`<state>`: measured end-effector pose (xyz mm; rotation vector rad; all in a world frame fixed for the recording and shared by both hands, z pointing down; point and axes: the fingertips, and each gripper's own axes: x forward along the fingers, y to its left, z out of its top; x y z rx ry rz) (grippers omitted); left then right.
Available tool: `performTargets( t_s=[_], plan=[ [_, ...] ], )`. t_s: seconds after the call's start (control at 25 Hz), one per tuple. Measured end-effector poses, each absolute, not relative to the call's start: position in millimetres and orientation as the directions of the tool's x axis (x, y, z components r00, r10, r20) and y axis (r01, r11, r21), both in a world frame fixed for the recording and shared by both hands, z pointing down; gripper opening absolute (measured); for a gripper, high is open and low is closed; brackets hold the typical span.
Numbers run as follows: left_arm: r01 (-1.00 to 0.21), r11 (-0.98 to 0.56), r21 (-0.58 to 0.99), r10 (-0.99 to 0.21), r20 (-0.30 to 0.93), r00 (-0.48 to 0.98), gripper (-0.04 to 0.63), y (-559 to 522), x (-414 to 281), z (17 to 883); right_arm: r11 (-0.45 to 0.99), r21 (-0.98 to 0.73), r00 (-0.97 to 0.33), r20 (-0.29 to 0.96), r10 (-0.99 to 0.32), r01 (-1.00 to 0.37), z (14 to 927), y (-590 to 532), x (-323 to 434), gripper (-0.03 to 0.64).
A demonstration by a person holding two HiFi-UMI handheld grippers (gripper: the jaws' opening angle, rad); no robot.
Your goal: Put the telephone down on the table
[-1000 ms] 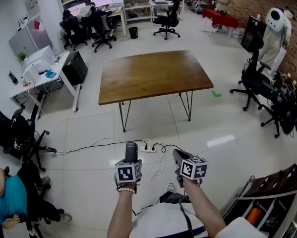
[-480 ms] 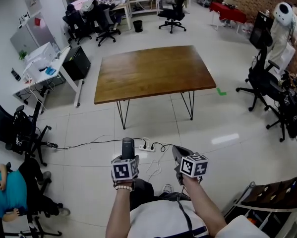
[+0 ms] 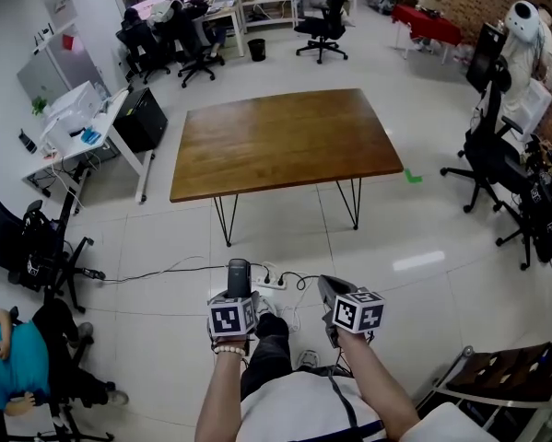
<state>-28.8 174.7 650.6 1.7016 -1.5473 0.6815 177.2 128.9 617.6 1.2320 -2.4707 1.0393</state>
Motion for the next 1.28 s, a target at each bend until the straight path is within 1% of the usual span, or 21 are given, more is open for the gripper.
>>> performTargets(
  t_s=[0.6,0.96,1.28],
  plan=[
    [-0.980,-0.071,0.188,-0.601,0.775,0.193,0.277,76,-42,655,0.368,-0.485,-0.593,0.475,-0.650,-0.793,625,46,164,0.002],
    [-0.973,-0.090,0.214,-0.594,0.773,0.225,0.278,0,-73,660,0.371,-0.459,-0.580,0.504,-0.639,-0.807,628,-23,119,0.002],
    [-0.968,-0.115,0.224,-0.594,0.765,0.248,0.278,-67,-105,652,0.356,-0.438,-0.554,0.506,-0.661,-0.825,615,-87,87,0.002]
  ],
)
